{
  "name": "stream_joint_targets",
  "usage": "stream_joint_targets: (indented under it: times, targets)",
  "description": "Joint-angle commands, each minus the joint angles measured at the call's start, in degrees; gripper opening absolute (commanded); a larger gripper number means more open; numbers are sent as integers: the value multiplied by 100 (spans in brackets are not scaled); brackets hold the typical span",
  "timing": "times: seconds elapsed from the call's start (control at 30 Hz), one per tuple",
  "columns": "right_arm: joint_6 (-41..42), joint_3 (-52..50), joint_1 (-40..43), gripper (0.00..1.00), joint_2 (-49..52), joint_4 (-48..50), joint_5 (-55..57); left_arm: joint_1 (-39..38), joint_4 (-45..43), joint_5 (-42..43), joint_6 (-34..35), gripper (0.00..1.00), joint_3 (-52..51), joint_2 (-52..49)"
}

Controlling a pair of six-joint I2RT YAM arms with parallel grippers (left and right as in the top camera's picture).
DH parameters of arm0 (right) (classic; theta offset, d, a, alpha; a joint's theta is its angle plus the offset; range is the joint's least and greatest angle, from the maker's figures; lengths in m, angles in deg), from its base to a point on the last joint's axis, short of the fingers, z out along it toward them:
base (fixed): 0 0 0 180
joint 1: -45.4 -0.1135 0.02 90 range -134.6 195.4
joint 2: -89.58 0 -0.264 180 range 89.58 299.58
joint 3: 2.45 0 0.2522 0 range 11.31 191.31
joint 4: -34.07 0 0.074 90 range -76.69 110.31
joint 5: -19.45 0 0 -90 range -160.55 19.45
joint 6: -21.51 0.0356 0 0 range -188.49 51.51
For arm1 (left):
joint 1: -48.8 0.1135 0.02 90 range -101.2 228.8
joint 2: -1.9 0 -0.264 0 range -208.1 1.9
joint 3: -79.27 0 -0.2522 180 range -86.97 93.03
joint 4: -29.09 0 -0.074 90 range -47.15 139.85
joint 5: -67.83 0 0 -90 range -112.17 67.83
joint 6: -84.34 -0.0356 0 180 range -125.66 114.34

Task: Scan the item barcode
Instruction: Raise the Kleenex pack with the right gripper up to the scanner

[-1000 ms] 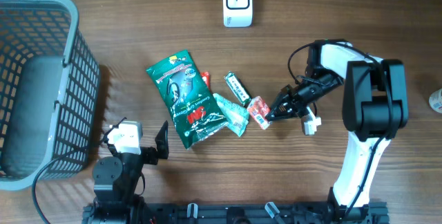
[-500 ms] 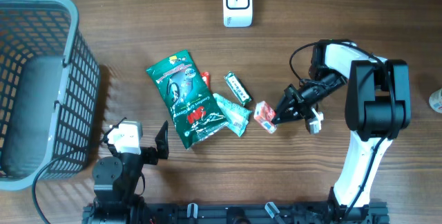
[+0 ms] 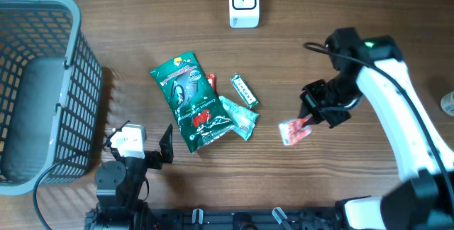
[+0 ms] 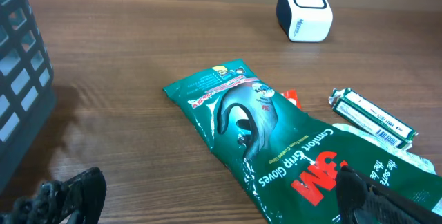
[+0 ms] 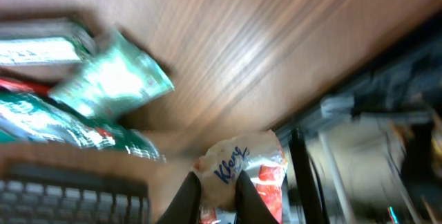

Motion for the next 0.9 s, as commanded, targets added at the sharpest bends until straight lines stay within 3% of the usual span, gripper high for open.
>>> stream_joint_targets:
  times: [0.0,0.13,0.27,0.3,0.4,0.63,0.77,0.87]
  targets:
    - [-197,26,-72,4,-378,741,1115,-9,28,85,-90,100,9,15]
    - [-1298,13,-234,5,-363,2616,529,-9,28,87,-90,100,9,15]
    - [-1244,-50,-568,5,-343,4562,802,-9,31,87,-90,100,9,15]
    - [-1019,-177,-684,5,-299,5322,822,-9,28,87,-90,100,9,15]
    - [-503,-330,-828,5,-31,6304,1082,-9,28,85,-90,100,9,15]
    - [282,-361,-1025,5,1941,9857,782,-9,28,85,-90,100,9,15]
    - [1012,-348,-1025,5,2789,11267,1014,-9,28,87,-90,100,9,15]
    - [1300,-203,-1025,5,3169,11514,1331,-9,28,87,-90,100,9,15]
